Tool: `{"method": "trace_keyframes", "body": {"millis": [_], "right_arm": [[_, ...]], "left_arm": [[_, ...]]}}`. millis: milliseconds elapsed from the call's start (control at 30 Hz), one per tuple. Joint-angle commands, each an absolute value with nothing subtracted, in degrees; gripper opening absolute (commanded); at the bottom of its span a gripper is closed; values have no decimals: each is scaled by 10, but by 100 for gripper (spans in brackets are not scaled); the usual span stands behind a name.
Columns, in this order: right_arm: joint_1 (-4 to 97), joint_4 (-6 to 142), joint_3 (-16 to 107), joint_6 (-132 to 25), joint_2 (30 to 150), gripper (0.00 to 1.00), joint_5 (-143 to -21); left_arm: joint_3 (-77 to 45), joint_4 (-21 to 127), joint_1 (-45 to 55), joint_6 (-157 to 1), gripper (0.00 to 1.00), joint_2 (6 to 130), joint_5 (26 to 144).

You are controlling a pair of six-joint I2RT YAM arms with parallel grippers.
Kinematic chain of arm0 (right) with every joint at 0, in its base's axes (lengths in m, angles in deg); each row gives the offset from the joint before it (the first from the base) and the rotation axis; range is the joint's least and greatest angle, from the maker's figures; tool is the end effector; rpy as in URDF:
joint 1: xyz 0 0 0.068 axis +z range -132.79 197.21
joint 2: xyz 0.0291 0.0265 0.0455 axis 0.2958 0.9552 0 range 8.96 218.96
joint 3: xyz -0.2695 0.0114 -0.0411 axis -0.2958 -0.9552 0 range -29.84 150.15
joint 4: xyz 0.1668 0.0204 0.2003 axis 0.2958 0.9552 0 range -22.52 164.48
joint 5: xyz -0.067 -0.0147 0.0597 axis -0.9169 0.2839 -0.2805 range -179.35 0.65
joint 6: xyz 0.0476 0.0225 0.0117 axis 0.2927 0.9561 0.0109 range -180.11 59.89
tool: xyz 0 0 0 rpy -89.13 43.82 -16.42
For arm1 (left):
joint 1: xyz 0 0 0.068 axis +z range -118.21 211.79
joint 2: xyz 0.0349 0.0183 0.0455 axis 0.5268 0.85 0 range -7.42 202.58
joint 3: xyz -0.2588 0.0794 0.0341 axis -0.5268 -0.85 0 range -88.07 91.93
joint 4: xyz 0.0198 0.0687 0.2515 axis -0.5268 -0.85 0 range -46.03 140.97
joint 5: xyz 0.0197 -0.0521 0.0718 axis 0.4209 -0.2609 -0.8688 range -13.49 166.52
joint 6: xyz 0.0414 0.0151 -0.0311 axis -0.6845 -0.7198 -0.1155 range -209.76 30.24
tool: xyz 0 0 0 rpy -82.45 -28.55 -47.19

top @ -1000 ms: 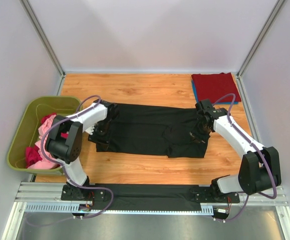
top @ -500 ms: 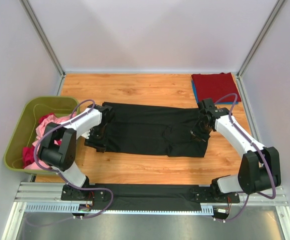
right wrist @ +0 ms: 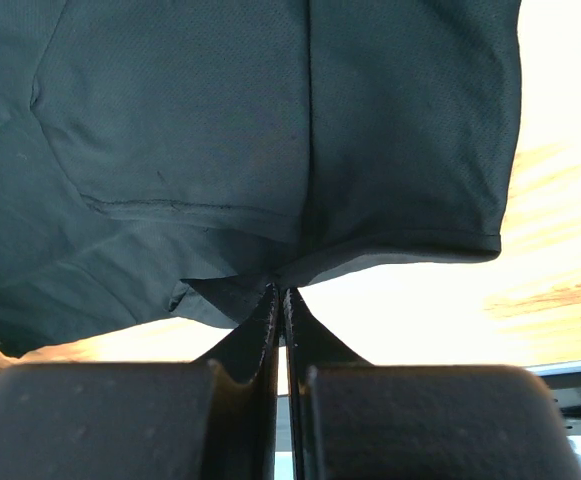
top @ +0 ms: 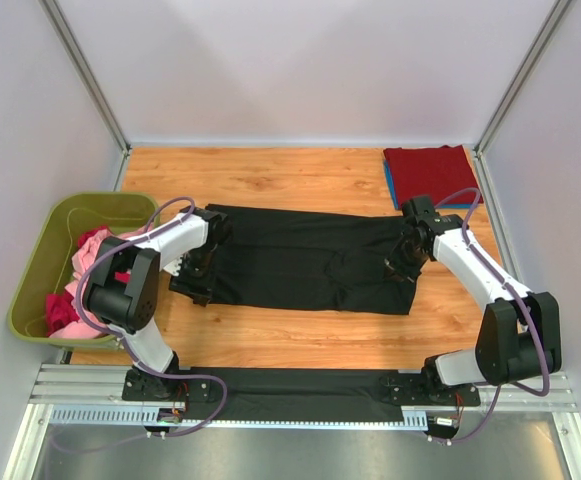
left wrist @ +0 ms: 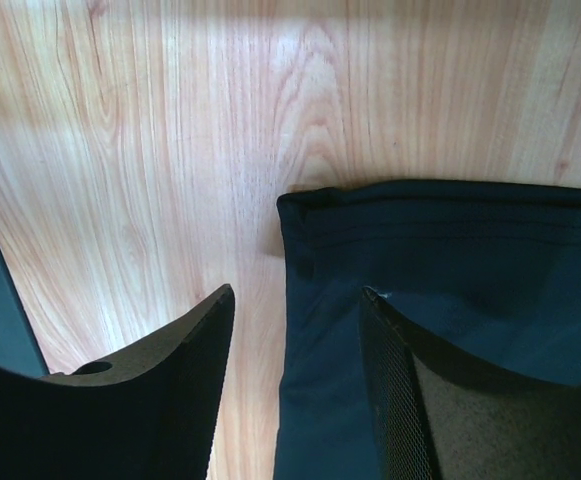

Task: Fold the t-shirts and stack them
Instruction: Fold the tshirt

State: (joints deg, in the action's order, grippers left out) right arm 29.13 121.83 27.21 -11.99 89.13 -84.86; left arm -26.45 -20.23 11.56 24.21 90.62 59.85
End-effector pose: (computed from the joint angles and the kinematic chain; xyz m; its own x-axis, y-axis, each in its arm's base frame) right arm 0.2416 0.0540 0.2258 -0.8033 0.5891 -0.0881 0.5626 0.7989 0.2126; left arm 0.2447 -0.0792 0.1747 -0.0137 -0.9279 -0.3726 -0.9848 -0.0520 0.1656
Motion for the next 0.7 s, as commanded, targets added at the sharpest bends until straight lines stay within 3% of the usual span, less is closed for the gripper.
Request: {"method": "trace_keyframes", "body": {"millis": [0,667], "right_arm": [[285,1209,297,-130,885,0,-839],[278,1214,293,-126,870,0,-835]], "left_arm": [[-272,-203,125,302,60,907,591],[-240,-205,125,277,52,955,584]]}}
